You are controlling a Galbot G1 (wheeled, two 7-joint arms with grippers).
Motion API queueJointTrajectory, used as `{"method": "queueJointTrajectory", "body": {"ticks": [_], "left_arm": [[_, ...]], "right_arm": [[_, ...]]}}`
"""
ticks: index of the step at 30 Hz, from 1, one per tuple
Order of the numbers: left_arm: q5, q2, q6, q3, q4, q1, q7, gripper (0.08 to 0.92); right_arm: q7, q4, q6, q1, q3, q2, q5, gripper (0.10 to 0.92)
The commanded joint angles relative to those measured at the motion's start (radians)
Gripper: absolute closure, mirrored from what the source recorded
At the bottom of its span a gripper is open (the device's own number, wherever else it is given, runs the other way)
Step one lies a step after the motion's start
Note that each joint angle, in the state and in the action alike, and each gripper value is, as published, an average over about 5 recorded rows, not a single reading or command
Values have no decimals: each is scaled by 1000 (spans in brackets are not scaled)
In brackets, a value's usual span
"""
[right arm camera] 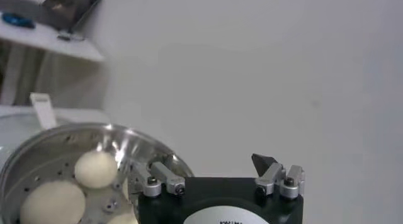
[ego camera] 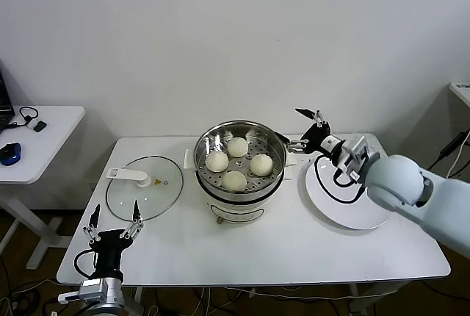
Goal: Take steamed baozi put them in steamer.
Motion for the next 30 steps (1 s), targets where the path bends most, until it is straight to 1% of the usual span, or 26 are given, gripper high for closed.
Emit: {"method": "queueJointTrajectory", "body": {"ticks": [1,5,9,18,23,30], "left_arm": [[7,2,-14,-2,-3,9,2,177],[7,6,-28,-4,4,16,0,177],[9,11,-38,-5,12,21,-2,177],[19,7,-53,3,15,17,-6,177],[24,-2,-59,14,9,18,-7,177],[33,-6,-61,22,6,22,-8,177]], "right_arm": [[109,130,95,-1128,1094,238,-223,203],[60,133,144,-1249,1183,411,-294,203],[17,126,193,-1328,1209,555,-339,203],[-55,100,313,-1418,1172,794,-483,203],[-79,98,366,-1428,1166,863,-533,203],[-90,110,364,-1433,1142,880,-518,203]]}}
